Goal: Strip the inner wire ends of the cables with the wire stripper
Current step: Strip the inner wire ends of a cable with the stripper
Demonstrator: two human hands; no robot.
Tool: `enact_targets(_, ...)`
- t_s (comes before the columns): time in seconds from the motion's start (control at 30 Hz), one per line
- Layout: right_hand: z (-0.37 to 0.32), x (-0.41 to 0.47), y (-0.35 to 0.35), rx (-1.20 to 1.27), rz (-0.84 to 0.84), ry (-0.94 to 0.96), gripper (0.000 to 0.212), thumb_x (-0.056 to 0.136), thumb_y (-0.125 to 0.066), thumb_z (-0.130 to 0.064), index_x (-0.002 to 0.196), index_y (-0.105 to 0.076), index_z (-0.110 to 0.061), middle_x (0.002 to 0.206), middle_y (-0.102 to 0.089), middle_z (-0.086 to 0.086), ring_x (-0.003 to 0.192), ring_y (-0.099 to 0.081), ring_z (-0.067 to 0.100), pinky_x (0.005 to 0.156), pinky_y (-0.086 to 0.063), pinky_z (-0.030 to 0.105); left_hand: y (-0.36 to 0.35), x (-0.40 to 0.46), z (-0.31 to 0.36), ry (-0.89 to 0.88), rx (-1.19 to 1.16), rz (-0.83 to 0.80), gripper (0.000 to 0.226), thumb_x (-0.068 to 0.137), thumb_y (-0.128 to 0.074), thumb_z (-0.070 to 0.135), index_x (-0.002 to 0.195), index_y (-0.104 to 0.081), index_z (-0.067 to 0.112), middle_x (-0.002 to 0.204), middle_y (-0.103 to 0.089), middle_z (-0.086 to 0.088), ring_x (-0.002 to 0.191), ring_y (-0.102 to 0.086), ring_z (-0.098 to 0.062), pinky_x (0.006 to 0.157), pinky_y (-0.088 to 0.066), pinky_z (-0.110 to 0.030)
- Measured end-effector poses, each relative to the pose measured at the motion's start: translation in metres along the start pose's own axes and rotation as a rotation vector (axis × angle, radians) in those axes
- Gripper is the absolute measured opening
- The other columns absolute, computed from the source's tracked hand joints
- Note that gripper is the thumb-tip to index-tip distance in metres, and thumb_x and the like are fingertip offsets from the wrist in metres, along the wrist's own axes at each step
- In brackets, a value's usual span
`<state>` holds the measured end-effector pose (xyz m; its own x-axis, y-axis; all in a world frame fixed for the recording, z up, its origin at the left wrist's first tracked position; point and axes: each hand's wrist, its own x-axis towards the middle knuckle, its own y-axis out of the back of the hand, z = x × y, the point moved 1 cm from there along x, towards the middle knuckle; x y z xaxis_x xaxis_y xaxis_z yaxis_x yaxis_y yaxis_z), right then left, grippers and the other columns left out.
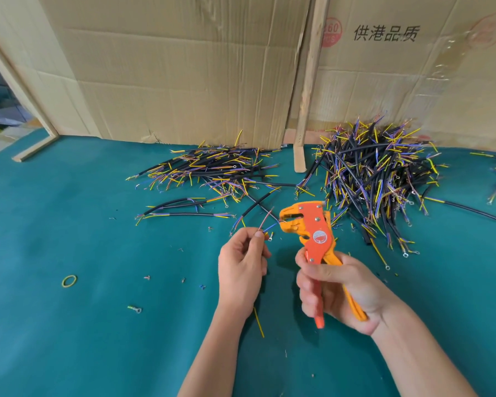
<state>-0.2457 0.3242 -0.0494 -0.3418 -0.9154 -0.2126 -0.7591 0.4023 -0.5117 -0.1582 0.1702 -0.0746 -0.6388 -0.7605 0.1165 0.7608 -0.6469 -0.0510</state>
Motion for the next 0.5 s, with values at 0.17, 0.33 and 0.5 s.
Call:
enact_targets(0.17,-0.008,-0.004,0.012,0.167,0.042,0.118,0.065,0.06,-0.096,-0.013,0.116,-0.065,0.0,0.095,-0.062,0.027,0.078,-0.063,0.04,0.072,-0.056,0.052,-0.004,0.001,-0.001,0.059,0.047,0.072,0.019,0.099,-0.052,0.013,0.088,-0.066,0.017,0.071,-0.071,0.0,0.048,-0.055,-0.017,0.045,-0.037,-0.023)
enact_targets(0.33,-0.019,-0.016,0.012,0.328,-0.341,0.2,0.05,0.091,-0.068,-0.006,0.135,-0.045,0.001,0.107,-0.057,0.028,0.093,-0.06,0.042,0.088,-0.047,0.055,-0.054,0.023,0.03,0.261,-0.129,-0.119,0.022,0.095,-0.046,-0.004,0.095,-0.065,0.005,0.081,-0.071,-0.015,0.055,-0.067,-0.014,0.047,-0.048,-0.021)
enact_targets(0.5,-0.02,-0.02,0.009,0.327,-0.452,0.192,0.047,0.093,-0.065,-0.006,0.133,-0.041,0.0,0.106,-0.055,0.027,0.094,-0.06,0.04,0.089,-0.046,0.053,-0.104,0.054,0.073,0.015,0.134,-0.586,0.012,0.084,-0.056,0.01,0.085,-0.068,0.009,0.081,-0.068,-0.006,0.075,-0.062,-0.02,0.07,-0.05,-0.031)
